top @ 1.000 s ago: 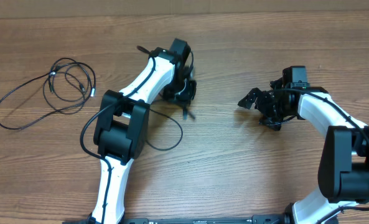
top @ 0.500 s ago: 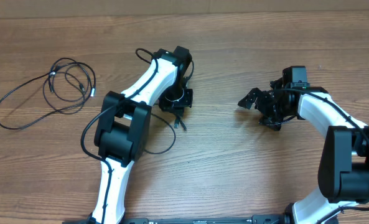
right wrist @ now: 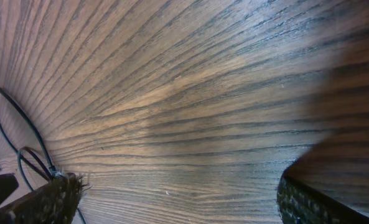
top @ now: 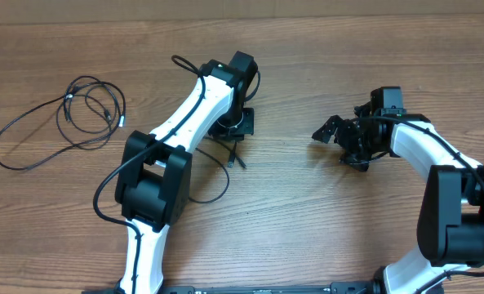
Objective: Untangle cables
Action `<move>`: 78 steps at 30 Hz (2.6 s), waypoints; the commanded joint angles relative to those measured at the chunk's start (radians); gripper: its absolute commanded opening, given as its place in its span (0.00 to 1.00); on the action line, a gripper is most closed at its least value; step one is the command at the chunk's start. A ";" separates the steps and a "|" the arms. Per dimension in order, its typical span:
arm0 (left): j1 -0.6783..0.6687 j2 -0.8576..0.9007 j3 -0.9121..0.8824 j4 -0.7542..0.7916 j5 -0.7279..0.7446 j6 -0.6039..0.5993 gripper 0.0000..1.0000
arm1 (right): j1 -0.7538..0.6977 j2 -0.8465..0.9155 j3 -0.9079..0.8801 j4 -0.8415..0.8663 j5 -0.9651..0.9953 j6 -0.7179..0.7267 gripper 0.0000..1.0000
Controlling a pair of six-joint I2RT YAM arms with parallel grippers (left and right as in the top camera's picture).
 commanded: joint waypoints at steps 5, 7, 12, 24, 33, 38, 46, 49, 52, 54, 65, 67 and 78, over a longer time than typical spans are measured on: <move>-0.007 -0.017 -0.034 -0.002 -0.016 -0.011 0.63 | -0.005 0.040 -0.027 0.000 0.104 -0.012 1.00; -0.008 -0.017 -0.058 0.011 -0.020 -0.012 0.63 | -0.005 0.040 -0.027 0.000 0.104 -0.012 1.00; -0.009 -0.017 -0.135 0.060 -0.021 -0.040 0.58 | -0.005 0.040 -0.027 0.000 0.104 -0.012 1.00; -0.009 -0.017 -0.265 0.256 -0.043 -0.074 0.20 | -0.005 0.040 -0.027 0.000 0.104 -0.012 1.00; -0.034 -0.017 -0.338 0.282 -0.145 -0.073 0.04 | -0.005 0.040 -0.027 0.000 0.103 -0.012 1.00; -0.047 -0.017 -0.377 0.302 -0.146 -0.070 0.04 | -0.005 0.040 -0.027 0.000 0.104 -0.012 1.00; -0.046 -0.035 -0.371 0.280 -0.150 -0.072 0.04 | -0.005 0.040 -0.027 0.000 0.104 -0.012 1.00; -0.046 -0.078 -0.371 0.285 -0.204 -0.072 0.04 | -0.005 0.040 -0.027 0.000 0.104 -0.012 1.00; -0.046 -0.147 -0.371 0.285 -0.285 -0.071 0.05 | -0.005 0.040 -0.027 0.000 0.104 -0.012 1.00; -0.046 -0.200 -0.371 0.288 -0.348 -0.071 0.05 | -0.005 0.040 -0.027 0.000 0.104 -0.012 1.00; -0.046 -0.372 -0.371 0.288 -0.833 -0.005 0.04 | -0.005 0.040 -0.027 0.000 0.104 -0.012 1.00; -0.046 -0.385 -0.371 0.296 -0.958 0.024 0.04 | -0.005 0.040 -0.027 0.000 0.104 -0.012 1.00; 0.051 -0.389 -0.370 0.681 -1.491 0.291 0.04 | -0.005 0.040 -0.027 0.000 0.104 -0.012 1.00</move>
